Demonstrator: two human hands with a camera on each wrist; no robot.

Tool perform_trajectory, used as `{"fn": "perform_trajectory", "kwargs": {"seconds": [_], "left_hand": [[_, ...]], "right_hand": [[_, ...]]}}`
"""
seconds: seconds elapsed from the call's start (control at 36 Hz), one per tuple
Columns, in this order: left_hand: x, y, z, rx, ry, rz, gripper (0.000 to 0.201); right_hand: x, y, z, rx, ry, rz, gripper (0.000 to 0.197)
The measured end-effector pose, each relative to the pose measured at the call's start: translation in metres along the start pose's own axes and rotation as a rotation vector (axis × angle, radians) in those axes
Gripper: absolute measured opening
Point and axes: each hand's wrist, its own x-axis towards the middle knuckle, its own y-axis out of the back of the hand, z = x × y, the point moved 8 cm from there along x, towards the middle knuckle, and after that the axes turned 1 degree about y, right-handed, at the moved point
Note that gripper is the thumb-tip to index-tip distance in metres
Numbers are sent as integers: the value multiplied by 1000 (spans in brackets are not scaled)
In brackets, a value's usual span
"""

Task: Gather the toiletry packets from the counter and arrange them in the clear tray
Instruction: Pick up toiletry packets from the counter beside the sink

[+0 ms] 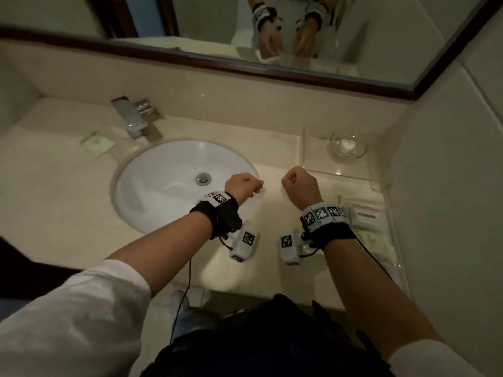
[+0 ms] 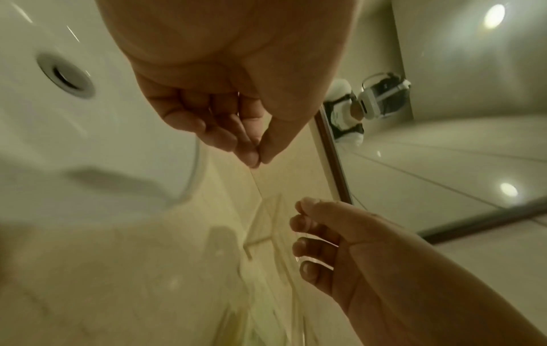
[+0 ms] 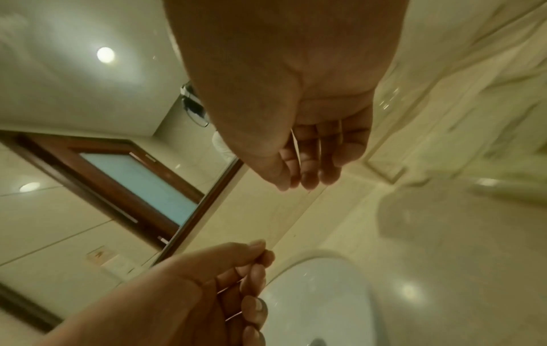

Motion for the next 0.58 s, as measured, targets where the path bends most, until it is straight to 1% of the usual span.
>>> {"fn": "perform_trajectory", "kwargs": {"seconds": [0.11, 0.19, 0.28, 0.36, 0.44, 0.47, 0.53, 0.58], "left_hand": [[2, 65, -20, -69, 52, 94, 19], [-2, 110, -31, -102, 73, 159, 19], [-5, 152, -45, -126, 96, 220, 20], [-7, 190, -54, -129, 111, 270, 18], [-6, 232, -62, -117, 131, 339, 21], [-4, 246, -66, -123, 144, 375, 20], [0, 276, -75, -139, 178, 441, 9], [6, 301, -85, -143, 214, 481, 14]], "right_hand": [[4, -43, -53, 18, 68, -93, 11], [4, -75, -90, -18, 126, -177, 9], [7, -106, -122, -44, 181, -241, 13], [11, -132, -150, -29, 190, -283, 17], [14, -157, -180, -13, 196, -333, 16], [14, -165, -189, -9, 196, -355, 15], [17, -184, -207, -14, 202, -407, 10], [21, -202, -222, -37, 220, -445, 12]]}}
